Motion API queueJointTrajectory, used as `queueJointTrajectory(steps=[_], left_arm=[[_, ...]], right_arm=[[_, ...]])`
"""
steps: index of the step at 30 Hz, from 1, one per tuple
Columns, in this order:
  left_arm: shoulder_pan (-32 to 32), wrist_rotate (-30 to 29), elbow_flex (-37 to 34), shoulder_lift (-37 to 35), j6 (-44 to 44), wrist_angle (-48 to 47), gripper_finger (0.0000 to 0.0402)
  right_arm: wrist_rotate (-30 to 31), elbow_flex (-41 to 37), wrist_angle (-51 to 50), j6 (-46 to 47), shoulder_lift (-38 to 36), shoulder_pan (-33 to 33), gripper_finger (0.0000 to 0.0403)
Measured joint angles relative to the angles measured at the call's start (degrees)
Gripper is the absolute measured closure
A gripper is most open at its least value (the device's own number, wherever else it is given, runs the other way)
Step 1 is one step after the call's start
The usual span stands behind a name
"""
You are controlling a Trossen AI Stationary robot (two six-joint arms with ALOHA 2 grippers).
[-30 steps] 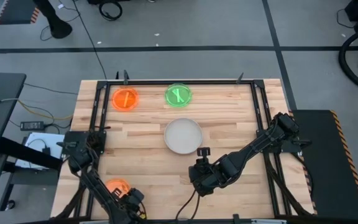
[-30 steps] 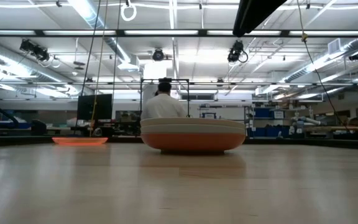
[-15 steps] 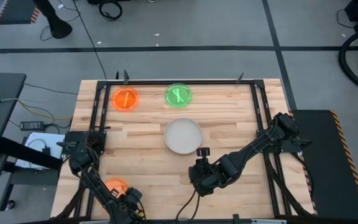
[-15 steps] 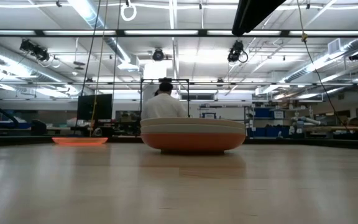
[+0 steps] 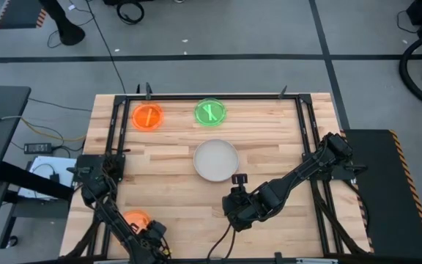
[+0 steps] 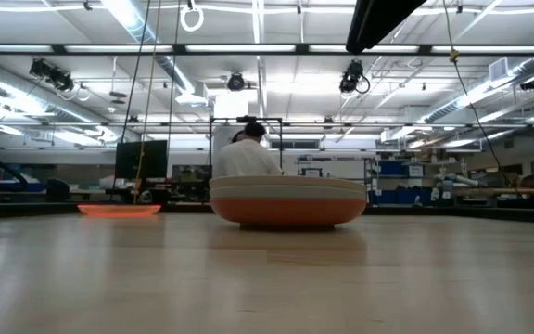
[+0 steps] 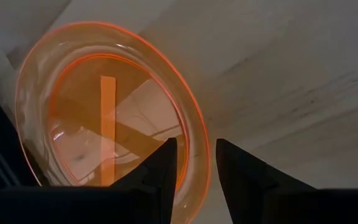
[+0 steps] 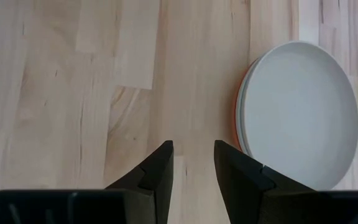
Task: Stack plastic plates
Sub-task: Stack the bottom orange plate on top of the other orange plates
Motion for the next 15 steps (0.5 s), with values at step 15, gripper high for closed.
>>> queueJointTrajectory(steps=[15], left_arm=[[0.05,3.33,0.11,1.85,1.89,1.19,0.0283]], right_arm=[[0.00,0.00,-0.02,-0.15,0.00,0.00,0.0277]])
